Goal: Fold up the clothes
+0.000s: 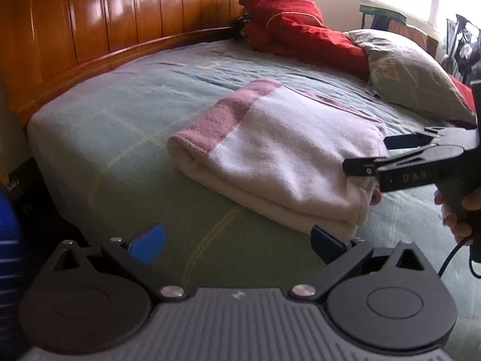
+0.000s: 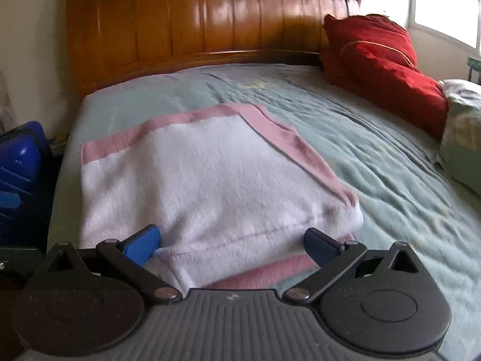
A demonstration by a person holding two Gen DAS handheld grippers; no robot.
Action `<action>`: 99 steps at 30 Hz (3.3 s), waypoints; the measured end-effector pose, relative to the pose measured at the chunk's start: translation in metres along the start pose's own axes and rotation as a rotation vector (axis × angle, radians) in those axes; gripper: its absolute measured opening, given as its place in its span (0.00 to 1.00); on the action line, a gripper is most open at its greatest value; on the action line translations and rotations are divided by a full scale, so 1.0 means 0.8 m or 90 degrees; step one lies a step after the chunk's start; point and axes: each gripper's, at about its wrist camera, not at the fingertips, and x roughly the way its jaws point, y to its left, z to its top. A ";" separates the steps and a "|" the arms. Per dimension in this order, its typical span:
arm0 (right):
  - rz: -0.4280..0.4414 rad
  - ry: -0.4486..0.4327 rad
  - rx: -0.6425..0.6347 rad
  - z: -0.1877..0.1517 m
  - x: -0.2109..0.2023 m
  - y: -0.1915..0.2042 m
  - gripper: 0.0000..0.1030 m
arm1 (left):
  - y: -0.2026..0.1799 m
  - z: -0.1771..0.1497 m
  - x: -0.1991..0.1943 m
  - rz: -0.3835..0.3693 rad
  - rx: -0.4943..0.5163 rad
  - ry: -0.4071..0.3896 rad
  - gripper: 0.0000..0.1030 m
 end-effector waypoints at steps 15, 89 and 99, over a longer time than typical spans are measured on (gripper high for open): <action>0.006 0.019 0.003 -0.005 -0.058 0.035 1.00 | -0.019 -0.010 -0.056 0.044 0.029 -0.072 0.99; -0.101 0.014 0.172 -0.183 -0.332 0.096 1.00 | -0.158 -0.090 -0.203 0.022 0.104 -0.037 0.99; -0.101 0.013 0.173 -0.183 -0.334 0.096 1.00 | -0.160 -0.089 -0.204 0.021 0.108 -0.037 0.99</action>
